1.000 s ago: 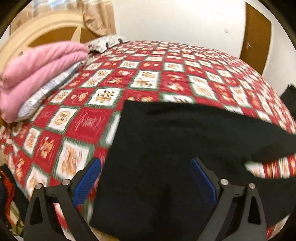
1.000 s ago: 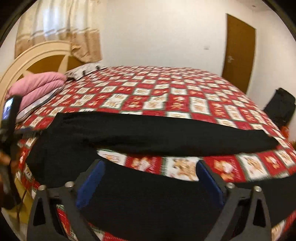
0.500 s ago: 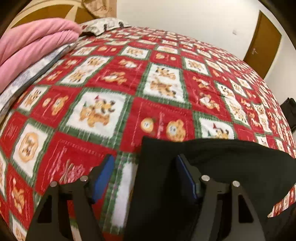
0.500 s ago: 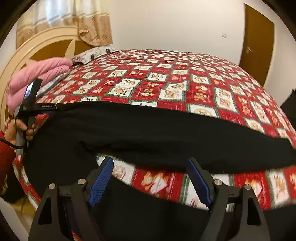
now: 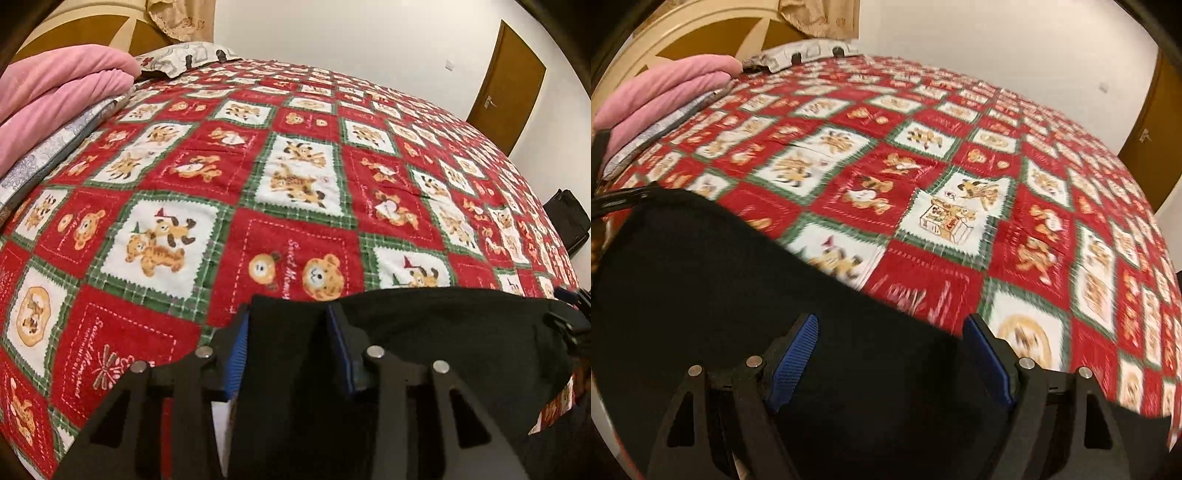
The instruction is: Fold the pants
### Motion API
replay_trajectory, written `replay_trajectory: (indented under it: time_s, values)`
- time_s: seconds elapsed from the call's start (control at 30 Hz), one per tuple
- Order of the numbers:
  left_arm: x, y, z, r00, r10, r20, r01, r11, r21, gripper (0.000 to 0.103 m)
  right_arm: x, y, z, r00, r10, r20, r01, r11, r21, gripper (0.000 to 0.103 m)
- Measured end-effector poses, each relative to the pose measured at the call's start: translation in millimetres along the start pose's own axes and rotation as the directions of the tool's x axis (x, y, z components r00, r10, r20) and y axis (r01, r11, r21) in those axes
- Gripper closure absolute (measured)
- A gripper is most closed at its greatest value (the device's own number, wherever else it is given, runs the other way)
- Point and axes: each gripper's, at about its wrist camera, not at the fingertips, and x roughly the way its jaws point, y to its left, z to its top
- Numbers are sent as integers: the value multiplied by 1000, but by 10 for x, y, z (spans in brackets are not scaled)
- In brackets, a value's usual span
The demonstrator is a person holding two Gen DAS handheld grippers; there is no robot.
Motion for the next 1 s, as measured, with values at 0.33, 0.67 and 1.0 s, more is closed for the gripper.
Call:
replay_trajectory:
  time_s: [0.33,0.67,1.0]
  values:
    - [-17,-95,-8,1000,4,23,-5,999,33,84,212,1,35,979,181,-94,-181,983,11,94]
    - [-741,-250,-44,982,33,186,-45,997,62,89,-917,173,-133,983,147,108,-150,988,26,98]
    - [-1508,-211,-668,953,-15,302,3,999,39,89,-1768,555,-961,963,156,218,-168,985,35,98]
